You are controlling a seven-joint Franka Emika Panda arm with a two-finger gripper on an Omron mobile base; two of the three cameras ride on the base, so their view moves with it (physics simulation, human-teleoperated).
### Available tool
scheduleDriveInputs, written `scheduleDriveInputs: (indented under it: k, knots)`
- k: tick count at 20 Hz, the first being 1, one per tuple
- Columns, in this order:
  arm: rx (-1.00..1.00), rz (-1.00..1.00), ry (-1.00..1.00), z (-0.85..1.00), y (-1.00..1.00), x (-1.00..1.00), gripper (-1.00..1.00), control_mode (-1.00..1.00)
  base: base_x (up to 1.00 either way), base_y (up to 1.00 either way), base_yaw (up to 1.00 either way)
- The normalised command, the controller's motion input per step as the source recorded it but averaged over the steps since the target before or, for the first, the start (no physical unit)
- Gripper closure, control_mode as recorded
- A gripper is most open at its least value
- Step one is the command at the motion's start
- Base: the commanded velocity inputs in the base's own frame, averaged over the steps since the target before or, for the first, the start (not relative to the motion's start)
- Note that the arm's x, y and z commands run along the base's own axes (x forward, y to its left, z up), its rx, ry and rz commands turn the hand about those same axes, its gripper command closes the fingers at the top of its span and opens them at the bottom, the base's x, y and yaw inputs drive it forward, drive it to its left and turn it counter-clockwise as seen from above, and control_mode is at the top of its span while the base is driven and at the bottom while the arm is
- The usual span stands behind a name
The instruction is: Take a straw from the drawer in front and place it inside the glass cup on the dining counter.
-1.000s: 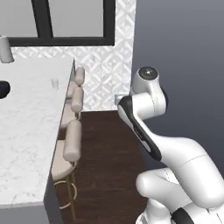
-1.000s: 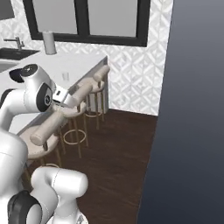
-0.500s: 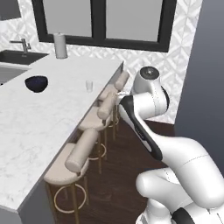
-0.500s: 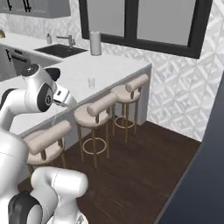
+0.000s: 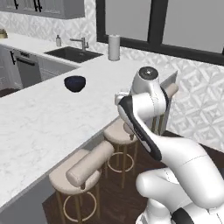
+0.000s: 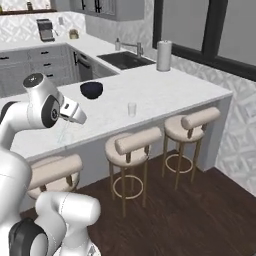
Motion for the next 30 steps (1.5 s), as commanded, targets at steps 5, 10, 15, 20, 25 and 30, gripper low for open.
scheduleDriveInputs:
  k: [5,10,15,20,25,30]
  knots:
    - [0.00,0.00,0.00,0.00,0.00,0.00,1.00,1.00,0.32,-0.91,0.52]
    - [0.00,0.00,0.00,0.00,0.00,0.00,1.00,1.00,0.22,-0.96,0.50]
    - [0.00,0.00,0.00,0.00,0.00,0.00,1.00,1.00,0.30,-0.91,0.51]
    - [0.00,0.00,0.00,0.00,0.00,0.00,1.00,1.00,0.30,-0.91,0.48]
    - [0.00,0.00,0.00,0.00,0.00,0.00,1.00,1.00,0.42,-0.67,0.39]
    - [0.00,0.00,0.00,0.00,0.00,0.00,1.00,1.00,0.74,-0.43,0.25]
